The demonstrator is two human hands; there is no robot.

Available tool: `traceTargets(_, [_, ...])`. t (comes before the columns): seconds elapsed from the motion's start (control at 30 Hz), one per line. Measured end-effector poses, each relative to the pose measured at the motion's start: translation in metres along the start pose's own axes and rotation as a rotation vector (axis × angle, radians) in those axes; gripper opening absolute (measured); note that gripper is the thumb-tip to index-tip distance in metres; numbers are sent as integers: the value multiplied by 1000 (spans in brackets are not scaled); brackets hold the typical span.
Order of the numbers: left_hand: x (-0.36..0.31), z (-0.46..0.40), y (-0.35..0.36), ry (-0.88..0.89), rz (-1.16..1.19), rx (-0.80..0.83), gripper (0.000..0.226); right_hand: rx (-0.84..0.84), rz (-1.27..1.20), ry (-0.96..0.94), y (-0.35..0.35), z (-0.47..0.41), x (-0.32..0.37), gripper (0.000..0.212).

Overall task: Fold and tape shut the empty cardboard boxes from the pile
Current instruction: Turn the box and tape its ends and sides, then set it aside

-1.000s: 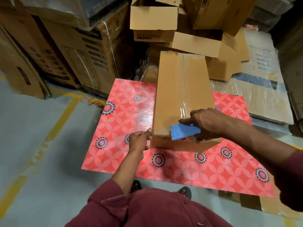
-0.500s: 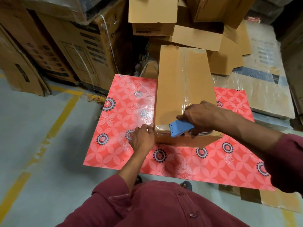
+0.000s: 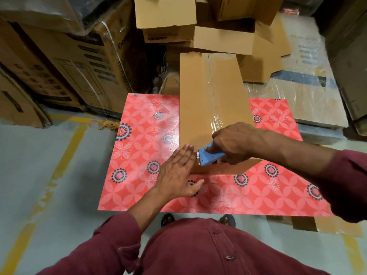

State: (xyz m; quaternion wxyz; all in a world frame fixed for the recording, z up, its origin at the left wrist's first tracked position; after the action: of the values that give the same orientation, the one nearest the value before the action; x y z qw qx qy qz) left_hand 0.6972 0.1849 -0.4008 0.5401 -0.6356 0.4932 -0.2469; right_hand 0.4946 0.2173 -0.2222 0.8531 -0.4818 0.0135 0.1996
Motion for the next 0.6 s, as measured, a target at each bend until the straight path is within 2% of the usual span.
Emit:
traceTargets(0.1, [4,0,-1,33,-57,-43,93,60,-42,44,-9,2,-4,37])
traceTargets(0.2, [5,1,-3,54,-67,-67,91,125,-78,79,-9,11,-12,43])
traceTargets(0.33, [4,0,-2,52,-62,-126,86,46,-37,47,12,15,-29,57])
traceTargets(0.53, [7,2,2,66,-47,-160,84,134,-5,102,33,46,-59,50])
traceTargets(0.6, [7,1,3,67,-55,-143,85,169,23,157,45,63,-75,55])
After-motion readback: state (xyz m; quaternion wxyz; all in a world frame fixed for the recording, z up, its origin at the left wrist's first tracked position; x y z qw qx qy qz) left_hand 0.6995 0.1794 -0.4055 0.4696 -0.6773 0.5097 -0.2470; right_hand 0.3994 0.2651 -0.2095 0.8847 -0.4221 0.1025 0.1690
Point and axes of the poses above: each hand's wrist, its own z-axis away from the middle knuckle, its own y-axis out of the palm, x = y × z, the point moved 1 cm from there along -z, towards the middle knuckle, and after that the axes turned 5 degrees about y, right-handed, at the moved point
